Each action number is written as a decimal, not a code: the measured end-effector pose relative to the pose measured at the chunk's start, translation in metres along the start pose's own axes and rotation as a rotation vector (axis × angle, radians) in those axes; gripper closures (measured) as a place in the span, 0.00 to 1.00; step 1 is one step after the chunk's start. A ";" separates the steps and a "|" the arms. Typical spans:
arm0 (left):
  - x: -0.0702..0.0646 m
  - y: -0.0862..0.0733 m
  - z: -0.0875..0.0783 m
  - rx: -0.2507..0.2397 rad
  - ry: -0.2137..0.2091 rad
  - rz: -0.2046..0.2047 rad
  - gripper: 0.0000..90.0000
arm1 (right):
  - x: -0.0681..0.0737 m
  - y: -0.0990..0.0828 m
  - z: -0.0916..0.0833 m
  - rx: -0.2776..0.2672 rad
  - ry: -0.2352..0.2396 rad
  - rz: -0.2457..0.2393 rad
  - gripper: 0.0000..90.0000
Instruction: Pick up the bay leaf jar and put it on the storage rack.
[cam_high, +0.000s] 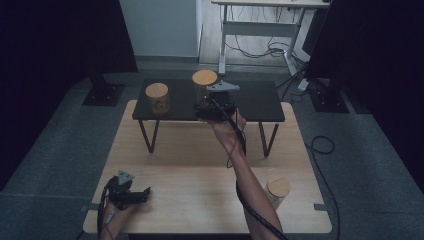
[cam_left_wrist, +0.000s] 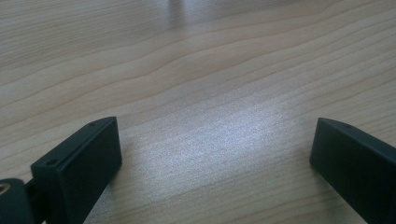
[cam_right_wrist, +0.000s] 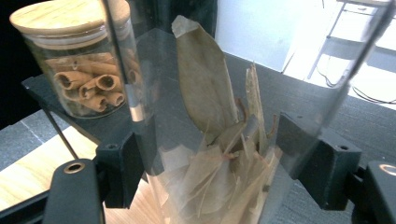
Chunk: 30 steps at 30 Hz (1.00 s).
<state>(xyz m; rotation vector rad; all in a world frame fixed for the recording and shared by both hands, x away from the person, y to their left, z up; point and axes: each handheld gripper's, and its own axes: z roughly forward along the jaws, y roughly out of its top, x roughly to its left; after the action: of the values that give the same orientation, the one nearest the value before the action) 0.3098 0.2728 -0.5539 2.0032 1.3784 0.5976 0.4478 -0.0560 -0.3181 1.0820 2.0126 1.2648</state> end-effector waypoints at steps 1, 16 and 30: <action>0.000 0.000 0.000 -0.001 -0.001 -0.002 0.02 | 0.000 0.000 0.001 0.001 0.000 0.003 0.28; 0.000 0.000 0.000 -0.001 -0.001 -0.002 0.02 | -0.007 0.004 0.013 -0.011 0.008 0.001 0.28; 0.000 0.000 0.000 0.000 -0.001 -0.001 0.02 | -0.013 0.004 0.018 -0.022 0.021 0.020 0.28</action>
<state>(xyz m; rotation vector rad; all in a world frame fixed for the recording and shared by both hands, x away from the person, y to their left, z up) 0.3098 0.2727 -0.5539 2.0022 1.3785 0.5956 0.4704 -0.0572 -0.3221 1.0859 2.0036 1.3107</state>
